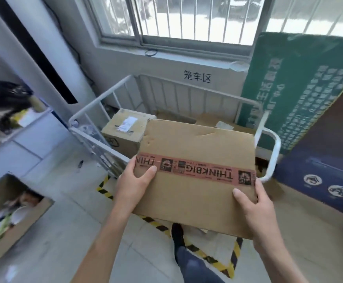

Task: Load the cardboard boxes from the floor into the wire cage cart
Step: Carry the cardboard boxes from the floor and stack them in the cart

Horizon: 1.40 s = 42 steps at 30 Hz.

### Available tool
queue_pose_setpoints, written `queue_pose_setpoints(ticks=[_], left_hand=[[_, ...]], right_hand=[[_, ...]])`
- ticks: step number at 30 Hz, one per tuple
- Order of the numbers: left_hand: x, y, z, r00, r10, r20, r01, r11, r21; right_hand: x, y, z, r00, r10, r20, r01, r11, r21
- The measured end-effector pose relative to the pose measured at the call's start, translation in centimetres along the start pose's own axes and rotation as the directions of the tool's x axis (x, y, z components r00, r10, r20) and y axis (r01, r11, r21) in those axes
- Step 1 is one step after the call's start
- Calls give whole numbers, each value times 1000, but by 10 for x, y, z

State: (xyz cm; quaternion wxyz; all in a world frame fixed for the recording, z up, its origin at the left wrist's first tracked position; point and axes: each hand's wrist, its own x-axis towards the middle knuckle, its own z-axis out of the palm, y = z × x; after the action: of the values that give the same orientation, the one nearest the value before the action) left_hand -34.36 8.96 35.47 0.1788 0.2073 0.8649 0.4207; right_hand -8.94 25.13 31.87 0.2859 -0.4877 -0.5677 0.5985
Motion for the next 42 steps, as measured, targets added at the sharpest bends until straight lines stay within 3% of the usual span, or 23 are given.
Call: queue_pose_setpoints(ticks=[8, 15, 20, 26, 30, 35, 37, 42], left_hand=[[185, -6, -71, 993, -73, -89, 77, 996, 37], [335, -27, -126, 987, -144, -66, 142, 989, -30], [451, -50, -157, 982, -186, -9, 185, 979, -82], [596, -80, -175, 989, -125, 74, 132, 986, -99], [656, -98, -174, 996, -66, 61, 63, 997, 45], [684, -108, -166, 986, 47, 158, -93, 951, 295], [691, -111, -168, 976, 104, 193, -160, 940, 301], [709, -112, -180, 962, 88, 258, -167, 938, 304]], right_hand=[[135, -55, 170, 991, 5, 132, -5, 1000, 0], [224, -103, 293, 966, 46, 253, -33, 998, -54], [279, -132, 377, 953, 11, 303, 24, 993, -113], [329, -144, 485, 983, 3, 185, 21, 992, -124], [342, -140, 540, 997, 68, 23, -63, 985, -162], [353, -138, 553, 987, 134, -90, -148, 973, -179], [345, -135, 557, 981, 152, -121, -167, 978, -122], [321, -129, 579, 964, 195, -182, -208, 977, -52]])
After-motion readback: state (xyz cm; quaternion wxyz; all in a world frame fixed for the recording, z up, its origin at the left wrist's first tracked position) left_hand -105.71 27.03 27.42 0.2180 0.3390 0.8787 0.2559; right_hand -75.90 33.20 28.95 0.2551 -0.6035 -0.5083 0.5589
